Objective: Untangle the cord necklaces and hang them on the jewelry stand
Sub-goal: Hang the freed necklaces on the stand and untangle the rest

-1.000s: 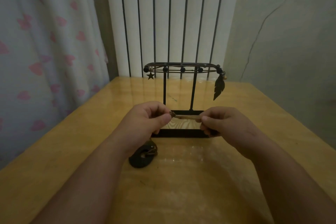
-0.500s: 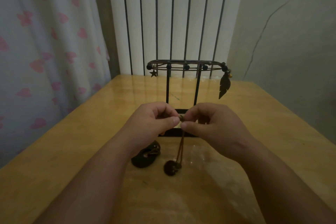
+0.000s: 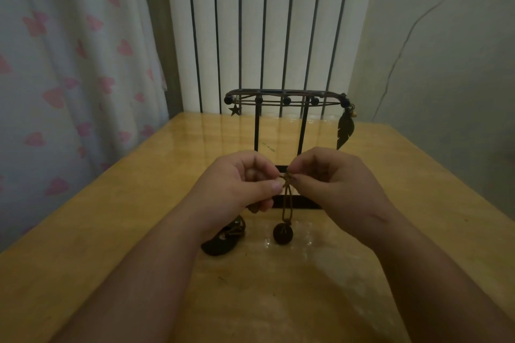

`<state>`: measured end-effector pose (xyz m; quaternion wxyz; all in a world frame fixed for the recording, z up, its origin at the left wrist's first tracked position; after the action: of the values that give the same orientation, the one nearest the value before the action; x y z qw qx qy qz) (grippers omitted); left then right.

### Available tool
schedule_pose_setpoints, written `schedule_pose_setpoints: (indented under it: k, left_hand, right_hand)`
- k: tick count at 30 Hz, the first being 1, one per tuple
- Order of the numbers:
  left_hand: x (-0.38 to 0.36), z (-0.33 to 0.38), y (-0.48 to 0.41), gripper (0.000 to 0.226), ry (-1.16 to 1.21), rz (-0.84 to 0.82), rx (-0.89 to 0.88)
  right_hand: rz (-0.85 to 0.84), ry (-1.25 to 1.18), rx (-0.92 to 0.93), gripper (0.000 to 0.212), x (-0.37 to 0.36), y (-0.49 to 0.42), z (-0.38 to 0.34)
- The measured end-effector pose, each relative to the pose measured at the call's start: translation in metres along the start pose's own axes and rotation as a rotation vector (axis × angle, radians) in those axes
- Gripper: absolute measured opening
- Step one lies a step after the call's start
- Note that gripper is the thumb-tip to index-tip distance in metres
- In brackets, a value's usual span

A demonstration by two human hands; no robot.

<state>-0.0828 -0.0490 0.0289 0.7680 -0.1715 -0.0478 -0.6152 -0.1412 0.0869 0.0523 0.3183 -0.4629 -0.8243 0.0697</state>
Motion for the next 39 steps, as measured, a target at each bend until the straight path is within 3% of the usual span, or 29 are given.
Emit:
schedule_pose_setpoints:
  k: [5, 13, 20, 25, 32, 39]
  left_hand:
    - [0.001, 0.0, -0.001, 0.018, 0.067, 0.038, 0.004]
    - [0.0, 0.002, 0.0, 0.009, 0.105, 0.019, -0.025]
    - [0.007, 0.006, 0.0, 0.014, -0.062, 0.165, -0.113]
    - [0.002, 0.01, 0.001, 0.013, -0.092, 0.113, -0.155]
    - [0.0, 0.011, 0.002, 0.01, -0.116, 0.094, -0.152]
    - [0.001, 0.01, 0.001, 0.011, -0.122, 0.119, -0.171]
  right_hand:
    - [-0.051, -0.252, -0.076, 0.015, -0.002, 0.002, 0.003]
    - [-0.003, -0.249, -0.128, 0.015, 0.001, 0.003, 0.004]
    - [-0.054, -0.328, -0.177, 0.014, -0.001, 0.003, 0.006]
    - [-0.058, -0.269, -0.154, 0.012, -0.002, 0.003, 0.002]
    - [-0.054, -0.236, -0.154, 0.017, -0.001, 0.003, -0.001]
    - [-0.099, -0.37, -0.205, 0.031, -0.007, 0.004, 0.005]
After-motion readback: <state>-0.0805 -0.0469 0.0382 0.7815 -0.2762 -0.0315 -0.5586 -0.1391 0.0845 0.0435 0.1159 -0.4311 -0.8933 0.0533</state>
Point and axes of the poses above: each hand's wrist, its own y-axis away from the middle knuckle, its own x-axis out of the back of the hand, z = x × y, the point moved 8 cm from there along -y, towards the middle knuckle, and after that the axes turned 2 degrees about -y, right-handed, at the moved point
